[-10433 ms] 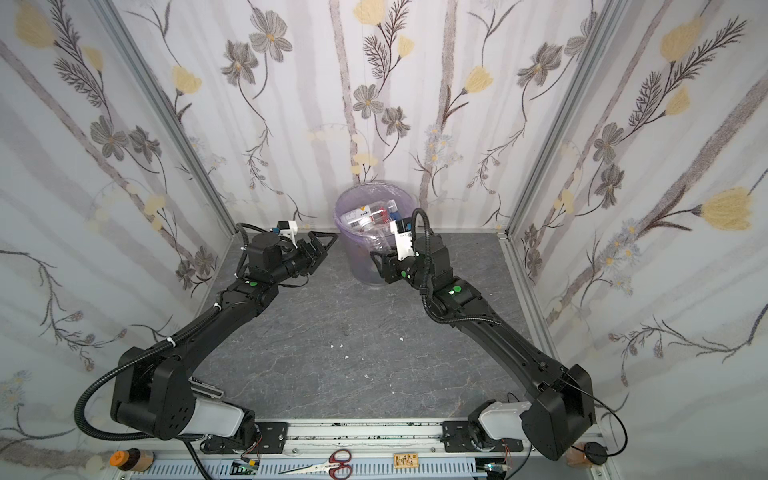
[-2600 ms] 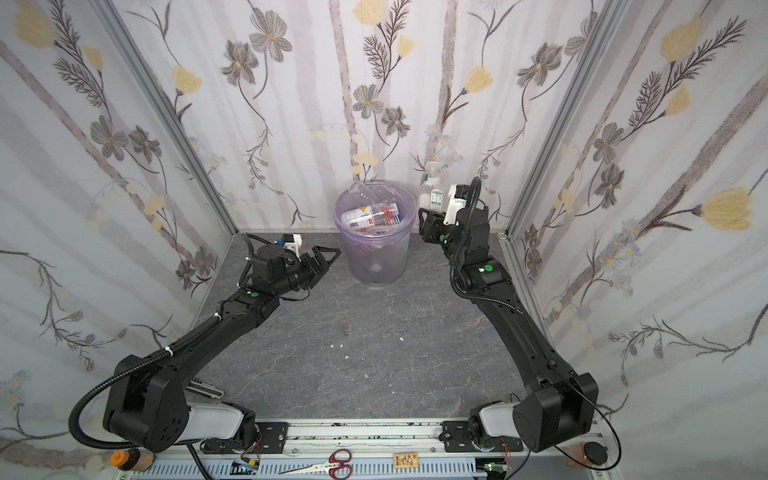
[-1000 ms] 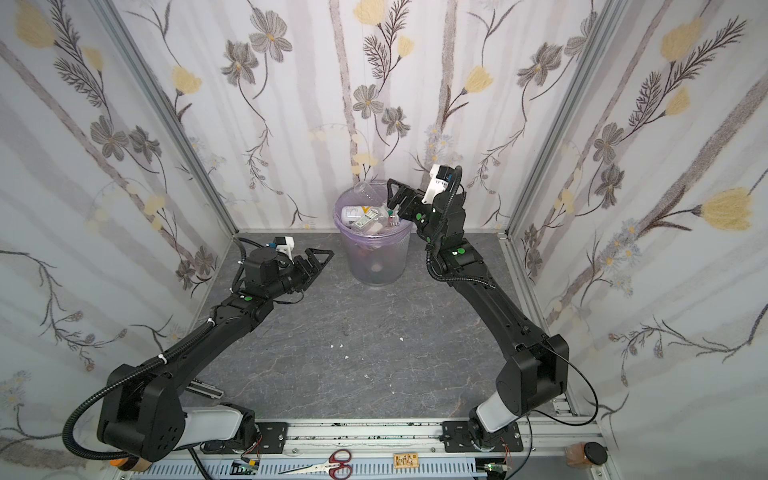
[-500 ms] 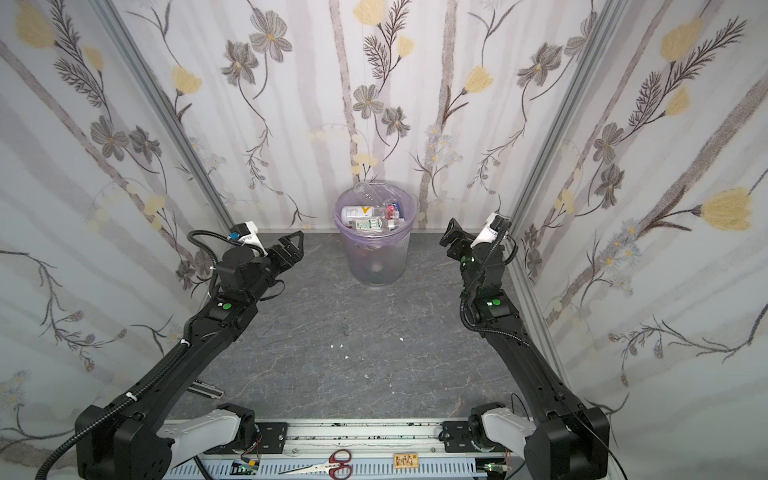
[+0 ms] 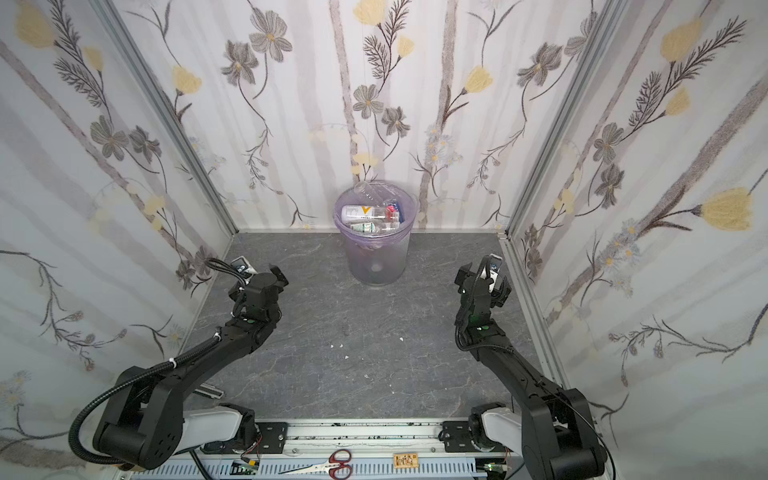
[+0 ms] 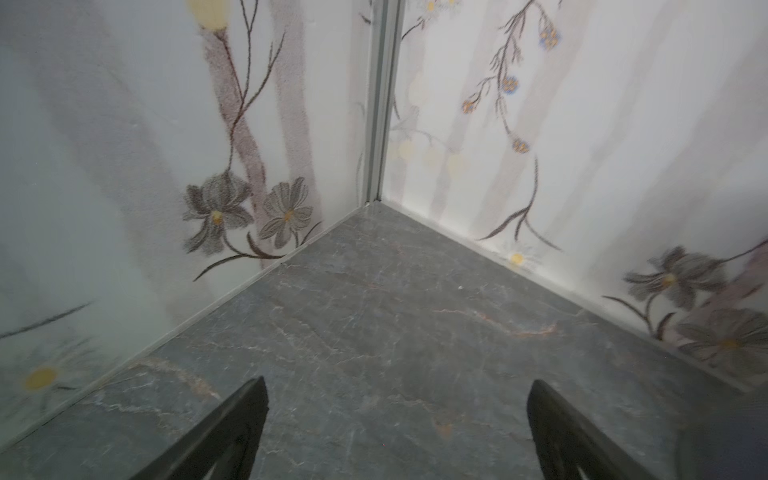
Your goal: Throw the plastic bottles in the bin
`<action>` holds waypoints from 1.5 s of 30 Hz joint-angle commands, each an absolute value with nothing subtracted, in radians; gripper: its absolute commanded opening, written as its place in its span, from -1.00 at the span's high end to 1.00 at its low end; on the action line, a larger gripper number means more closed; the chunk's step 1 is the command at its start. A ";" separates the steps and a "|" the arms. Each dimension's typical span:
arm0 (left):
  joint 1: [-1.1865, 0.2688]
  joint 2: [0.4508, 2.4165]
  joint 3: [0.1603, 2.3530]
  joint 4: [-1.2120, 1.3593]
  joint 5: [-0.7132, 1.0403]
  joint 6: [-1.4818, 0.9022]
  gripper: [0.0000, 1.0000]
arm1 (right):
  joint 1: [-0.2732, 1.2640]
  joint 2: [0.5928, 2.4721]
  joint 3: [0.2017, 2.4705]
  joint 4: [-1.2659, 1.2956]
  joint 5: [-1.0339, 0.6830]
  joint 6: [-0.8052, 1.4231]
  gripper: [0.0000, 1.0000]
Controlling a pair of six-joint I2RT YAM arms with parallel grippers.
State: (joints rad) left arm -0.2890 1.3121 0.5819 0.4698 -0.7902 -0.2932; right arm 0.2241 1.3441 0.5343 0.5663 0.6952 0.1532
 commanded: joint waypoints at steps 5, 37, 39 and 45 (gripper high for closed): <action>-0.212 1.463 0.416 0.932 -0.811 -0.102 -1.00 | 0.229 1.457 0.503 0.827 0.755 0.001 -0.99; -0.146 1.537 0.270 1.259 -0.496 -0.052 -1.00 | 0.212 1.460 0.099 1.509 0.568 -0.049 -0.99; -0.138 1.527 0.241 1.301 -0.467 -0.056 -1.00 | 0.211 1.460 0.098 1.509 0.567 -0.049 -0.99; -0.108 1.574 0.178 1.439 -0.318 -0.042 -1.00 | 0.210 1.460 0.098 1.509 0.565 -0.045 -0.99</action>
